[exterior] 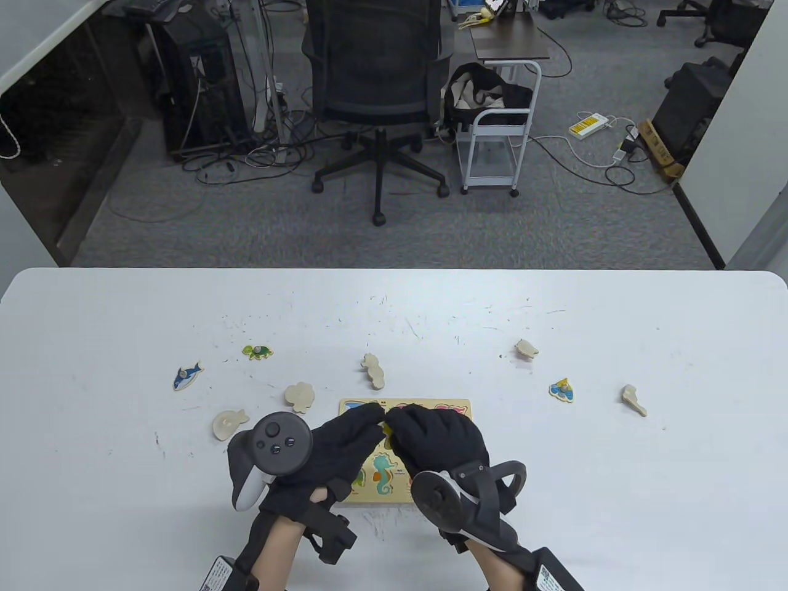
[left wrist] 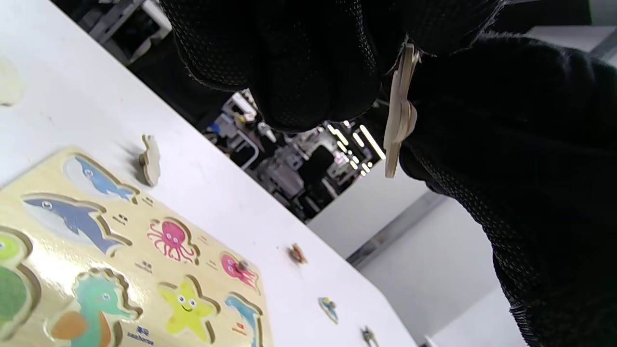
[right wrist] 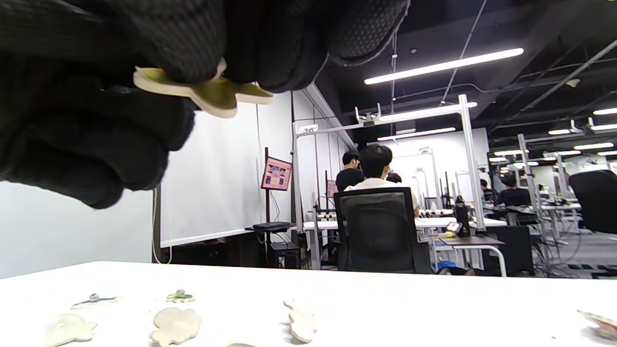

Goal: Fit puzzle pieces into frame

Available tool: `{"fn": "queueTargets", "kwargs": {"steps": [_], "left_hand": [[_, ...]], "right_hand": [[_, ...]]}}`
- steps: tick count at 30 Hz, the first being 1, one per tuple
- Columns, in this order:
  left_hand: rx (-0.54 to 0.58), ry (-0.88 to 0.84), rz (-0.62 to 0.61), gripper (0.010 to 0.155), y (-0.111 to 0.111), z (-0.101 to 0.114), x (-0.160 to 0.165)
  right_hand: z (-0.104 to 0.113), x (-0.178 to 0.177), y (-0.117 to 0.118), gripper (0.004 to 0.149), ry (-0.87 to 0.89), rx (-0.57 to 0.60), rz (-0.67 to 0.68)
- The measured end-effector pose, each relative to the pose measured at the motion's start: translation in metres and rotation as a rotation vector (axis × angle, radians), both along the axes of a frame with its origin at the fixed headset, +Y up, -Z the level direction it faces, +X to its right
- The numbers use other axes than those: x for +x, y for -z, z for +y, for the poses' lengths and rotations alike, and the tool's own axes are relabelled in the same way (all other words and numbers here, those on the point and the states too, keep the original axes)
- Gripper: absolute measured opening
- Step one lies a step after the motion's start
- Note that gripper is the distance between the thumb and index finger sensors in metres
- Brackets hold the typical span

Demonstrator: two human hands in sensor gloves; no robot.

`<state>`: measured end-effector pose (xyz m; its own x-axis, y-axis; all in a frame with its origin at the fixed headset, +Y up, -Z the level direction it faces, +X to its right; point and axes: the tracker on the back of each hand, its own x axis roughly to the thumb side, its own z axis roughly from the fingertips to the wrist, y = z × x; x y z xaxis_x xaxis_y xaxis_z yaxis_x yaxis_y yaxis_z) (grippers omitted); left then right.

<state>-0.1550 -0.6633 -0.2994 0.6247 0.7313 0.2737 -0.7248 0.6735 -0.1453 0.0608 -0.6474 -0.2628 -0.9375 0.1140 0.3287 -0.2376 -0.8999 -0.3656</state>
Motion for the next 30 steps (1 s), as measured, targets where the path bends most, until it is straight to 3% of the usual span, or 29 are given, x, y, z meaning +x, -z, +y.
{"fn": "queueTargets", "kwargs": {"steps": [3,10,15,21,30], "left_hand": [[0.06,0.06,0.063,0.057,-0.002,0.005,-0.005],[0.292,0.531,0.293,0.065,-0.01,0.02,-0.013],[0.274,0.721,0.349,0.072,-0.007,0.019,-0.02],[0.25,0.745,0.369,0.075,-0.006,0.02,-0.025],[0.216,0.744,0.363,0.075,-0.002,0.017,-0.029]], "right_hand": [[-0.002,0.005,0.005,0.046,0.01,-0.038,-0.017],[-0.009,0.009,0.017,0.046,-0.057,-0.104,-0.07],[-0.017,0.011,0.028,0.045,-0.119,-0.173,-0.113],[-0.032,0.008,0.046,0.046,-0.252,-0.239,-0.156],[-0.072,-0.01,0.067,0.045,-0.446,-0.355,-0.159]]}}
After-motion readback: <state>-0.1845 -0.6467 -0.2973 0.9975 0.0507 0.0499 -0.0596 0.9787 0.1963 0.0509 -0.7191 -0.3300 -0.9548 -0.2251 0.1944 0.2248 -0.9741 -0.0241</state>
